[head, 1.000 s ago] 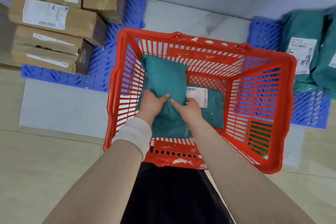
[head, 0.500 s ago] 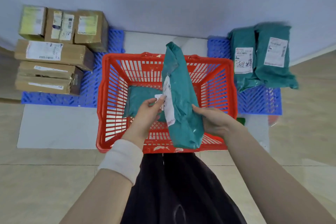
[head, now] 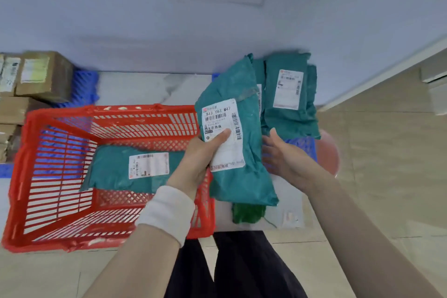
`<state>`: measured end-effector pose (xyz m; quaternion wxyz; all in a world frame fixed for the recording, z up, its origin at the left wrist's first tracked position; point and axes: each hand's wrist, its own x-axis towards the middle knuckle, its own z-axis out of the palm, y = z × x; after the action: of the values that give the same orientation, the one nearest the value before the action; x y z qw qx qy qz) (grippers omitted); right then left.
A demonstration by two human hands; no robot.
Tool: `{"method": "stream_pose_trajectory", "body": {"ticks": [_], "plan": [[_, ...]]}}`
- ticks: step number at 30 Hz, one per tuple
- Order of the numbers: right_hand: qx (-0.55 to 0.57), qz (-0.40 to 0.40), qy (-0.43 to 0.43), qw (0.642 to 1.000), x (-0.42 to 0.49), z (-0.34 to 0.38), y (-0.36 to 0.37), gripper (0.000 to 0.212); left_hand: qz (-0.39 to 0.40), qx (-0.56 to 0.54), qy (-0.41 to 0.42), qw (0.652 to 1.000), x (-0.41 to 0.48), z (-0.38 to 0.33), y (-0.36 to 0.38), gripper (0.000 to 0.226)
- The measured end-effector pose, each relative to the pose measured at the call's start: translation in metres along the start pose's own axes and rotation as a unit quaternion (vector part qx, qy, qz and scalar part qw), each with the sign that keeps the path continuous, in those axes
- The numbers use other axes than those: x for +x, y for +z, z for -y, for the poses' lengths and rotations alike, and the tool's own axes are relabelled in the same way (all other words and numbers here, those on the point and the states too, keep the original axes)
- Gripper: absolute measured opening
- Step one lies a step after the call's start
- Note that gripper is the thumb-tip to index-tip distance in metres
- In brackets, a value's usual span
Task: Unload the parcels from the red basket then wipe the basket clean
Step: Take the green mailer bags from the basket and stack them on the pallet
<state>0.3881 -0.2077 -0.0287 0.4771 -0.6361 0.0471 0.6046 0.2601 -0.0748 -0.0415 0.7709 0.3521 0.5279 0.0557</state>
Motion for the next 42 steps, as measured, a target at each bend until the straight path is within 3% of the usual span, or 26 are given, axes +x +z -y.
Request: {"method": "stream_pose_trajectory", "body": {"ticks": [3,5,8,11,16,18,21,23,25,30,35,42], "plan": [[-0.038,-0.025,-0.039,0.998,0.007,0.010,-0.036,0.044,-0.017,0.060,0.054,0.997,0.019,0.010,0.054,0.038],[-0.059,-0.094,-0.071,0.991,0.018,0.012,-0.048,0.030,-0.014,0.110,0.072,0.991,0.029,0.016,0.083,0.043],[-0.044,-0.165,-0.104,0.980,0.039,0.018,-0.069,0.029,-0.031,0.125,0.071,0.989,0.048,0.022,0.104,0.046],[-0.086,-0.191,-0.116,0.971,0.066,0.041,-0.091,0.036,-0.025,0.105,0.056,0.993,0.075,0.016,0.112,0.038],[-0.138,-0.227,-0.143,0.954,0.138,0.099,-0.118,0.029,-0.030,0.147,0.105,0.983,0.147,-0.016,0.139,0.025],[-0.198,-0.269,-0.156,0.930,0.171,0.115,-0.123,0.047,-0.059,0.175,0.126,0.975,0.182,-0.025,0.153,0.033],[-0.310,-0.349,-0.185,0.865,0.202,0.118,-0.124,0.083,-0.091,0.208,0.147,0.963,0.215,-0.026,0.168,0.043],[-0.397,-0.366,-0.220,0.813,0.210,0.110,-0.122,0.083,-0.101,0.211,0.157,0.960,0.224,-0.019,0.172,0.042],[-0.456,-0.363,-0.218,0.783,0.217,0.102,-0.124,0.077,-0.106,0.209,0.154,0.960,0.228,-0.013,0.174,0.039],[-0.507,-0.357,-0.150,0.770,0.228,0.104,-0.133,0.076,-0.105,0.255,0.146,0.950,0.234,-0.012,0.176,0.046],[-0.467,-0.362,-0.187,0.785,0.199,0.103,-0.129,0.081,-0.103,0.264,0.142,0.948,0.212,-0.019,0.161,0.063],[-0.433,-0.346,-0.251,0.794,0.125,0.065,-0.071,0.070,-0.152,0.262,0.200,0.932,0.135,-0.018,0.113,0.043]]}}
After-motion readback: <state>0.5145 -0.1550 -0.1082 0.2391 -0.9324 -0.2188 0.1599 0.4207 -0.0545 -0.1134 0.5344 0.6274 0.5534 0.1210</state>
